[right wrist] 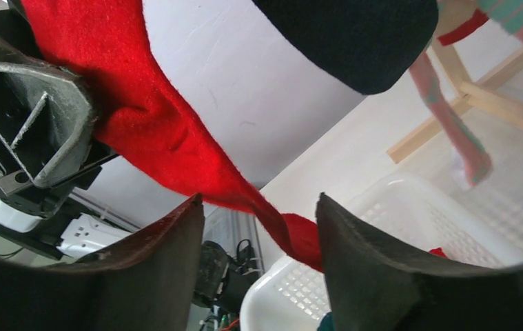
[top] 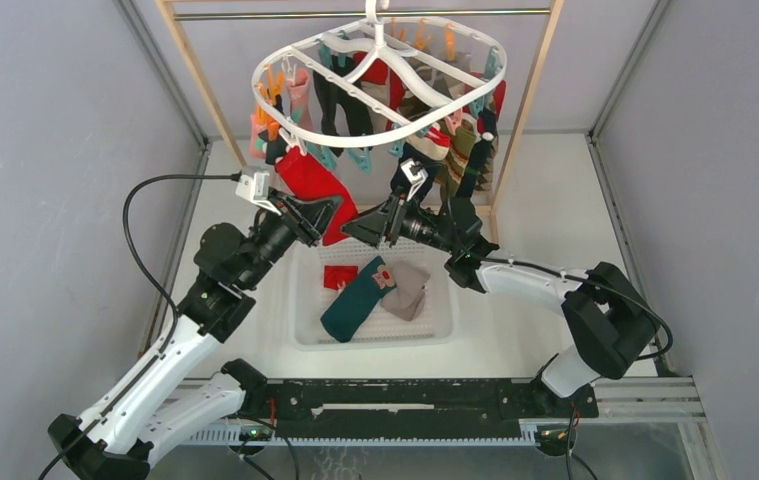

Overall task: Remove the socks clipped to the hanger
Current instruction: Remove the sock from the hanger.

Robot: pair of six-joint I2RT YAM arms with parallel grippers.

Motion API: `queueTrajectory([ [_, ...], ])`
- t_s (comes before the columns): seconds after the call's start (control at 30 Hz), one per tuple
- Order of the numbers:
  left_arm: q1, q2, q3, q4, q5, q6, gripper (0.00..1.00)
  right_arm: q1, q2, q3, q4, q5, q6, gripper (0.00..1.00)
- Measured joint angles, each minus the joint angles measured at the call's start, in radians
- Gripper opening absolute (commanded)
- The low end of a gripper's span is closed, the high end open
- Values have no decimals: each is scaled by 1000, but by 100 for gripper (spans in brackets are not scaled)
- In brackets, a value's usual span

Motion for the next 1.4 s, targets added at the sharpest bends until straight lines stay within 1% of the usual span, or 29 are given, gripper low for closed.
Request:
queueTrajectory([
  [0.03, 0, 0, 0, 0, 0, 0, 28, 0, 4, 0, 5, -3, 5, 59],
  [0.2, 0, 0, -5, -1, -2, 0, 33, 1, 22, 0, 27, -24, 24, 47],
  [0.3, 0, -1, -10, -2, -5, 0, 35, 2, 24, 0, 29, -33, 30, 31],
  [0.37, 0, -1, -10, -3, -9, 0, 38, 4, 25, 0, 34, -37, 37, 21],
  [0.4, 0, -2, -10, -3, -11, 0, 41, 4, 25, 0, 35, -39, 40, 15],
  [0.47, 0, -3, -10, -3, -14, 1, 51, 5, 27, 0, 39, -44, 46, 1],
  [0.5, 0, -3, -10, -4, -17, 2, 56, 5, 27, 0, 40, -46, 46, 0],
  [0.7, 0, -14, -10, -26, -26, 13, 78, 5, 29, 0, 40, -54, 48, 0],
  [0.73, 0, -17, -10, -32, -30, 18, 84, 5, 29, 0, 40, -55, 48, 0],
  [0.77, 0, -19, -10, -38, -34, 19, 96, 5, 29, 0, 40, -55, 48, 0],
  [0.8, 0, -24, -10, -46, -43, 24, 99, 5, 29, 0, 40, -55, 48, 0],
  [1.03, -1, -68, -10, -99, -106, 58, 100, 5, 29, 0, 38, -58, 48, 0],
  [1.27, -1, -89, -6, -117, -152, 102, 100, 5, 29, 0, 32, -63, 48, 0],
  [1.4, -1, -82, 32, -154, -172, 142, 100, 5, 29, 0, 23, -66, 47, 0],
])
